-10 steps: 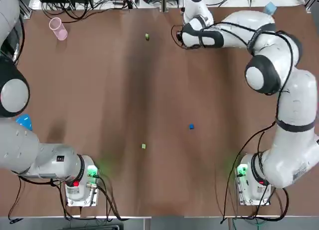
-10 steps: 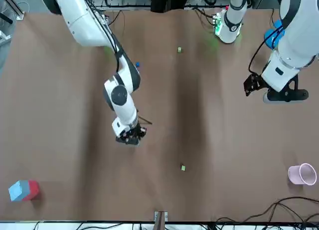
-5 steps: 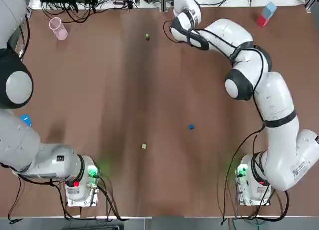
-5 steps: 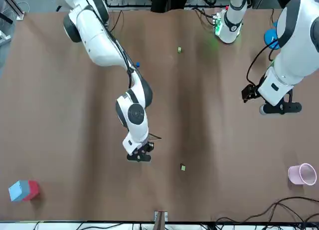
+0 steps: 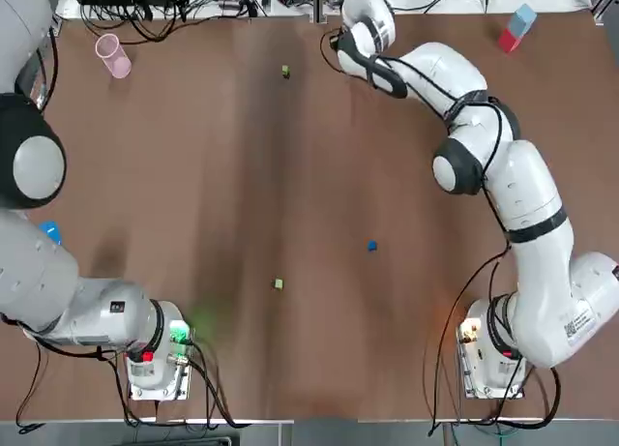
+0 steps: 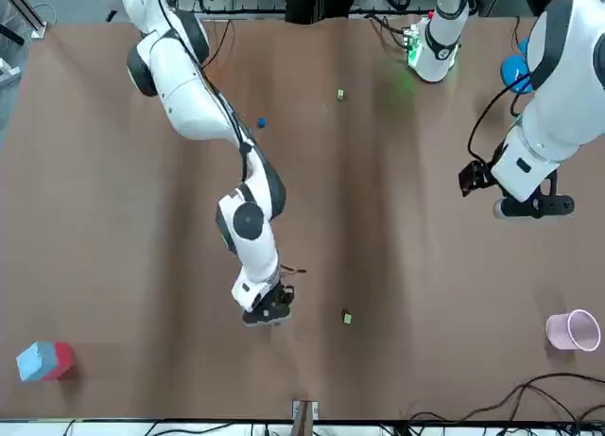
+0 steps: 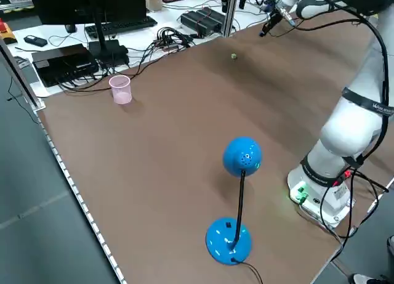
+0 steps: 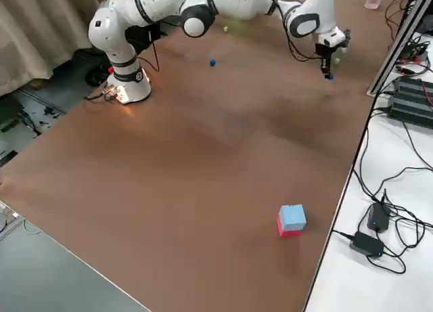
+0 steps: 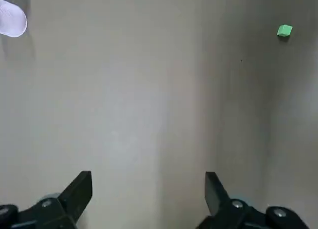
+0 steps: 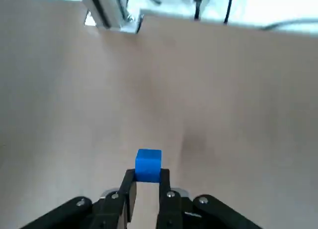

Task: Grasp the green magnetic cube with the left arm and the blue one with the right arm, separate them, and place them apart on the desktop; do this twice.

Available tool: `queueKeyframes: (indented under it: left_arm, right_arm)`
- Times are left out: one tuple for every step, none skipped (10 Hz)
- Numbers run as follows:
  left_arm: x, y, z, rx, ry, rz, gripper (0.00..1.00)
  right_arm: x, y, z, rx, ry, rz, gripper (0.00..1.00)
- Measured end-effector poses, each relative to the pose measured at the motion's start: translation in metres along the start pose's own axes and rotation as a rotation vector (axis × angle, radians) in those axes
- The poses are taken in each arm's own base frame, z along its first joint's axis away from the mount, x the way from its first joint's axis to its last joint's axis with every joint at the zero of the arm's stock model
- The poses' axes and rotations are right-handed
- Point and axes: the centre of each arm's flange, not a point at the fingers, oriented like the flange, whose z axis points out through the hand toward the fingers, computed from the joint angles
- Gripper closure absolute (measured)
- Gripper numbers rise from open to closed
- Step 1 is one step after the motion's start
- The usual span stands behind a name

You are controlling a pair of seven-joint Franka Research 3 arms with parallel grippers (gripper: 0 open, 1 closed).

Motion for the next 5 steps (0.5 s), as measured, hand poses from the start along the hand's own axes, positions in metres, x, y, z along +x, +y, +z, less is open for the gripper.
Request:
queueKeyframes:
  left_arm:
    - [0.001,-0.001,0.002,0.0,-0.003,-0.001,0.0]
    - [0.001,-0.002,0.002,0.0,-0.004,-0.003,0.0]
    - [0.001,-0.002,0.002,0.0,-0.004,-0.004,0.0]
    - [0.002,-0.003,0.003,0.0,-0.005,-0.004,0.0]
    - [0.002,-0.003,0.004,0.0,-0.006,-0.004,0.0]
  right_arm:
    - [0.006,0.021,0.002,-0.006,0.017,-0.066,0.78]
    - [0.011,0.036,0.006,-0.009,0.043,-0.109,0.76]
    - [0.012,0.043,0.009,-0.01,0.058,-0.127,0.75]
    - [0.012,0.043,0.01,-0.01,0.061,-0.134,0.63]
    - [0.014,0.042,0.007,-0.009,0.072,-0.139,0.47]
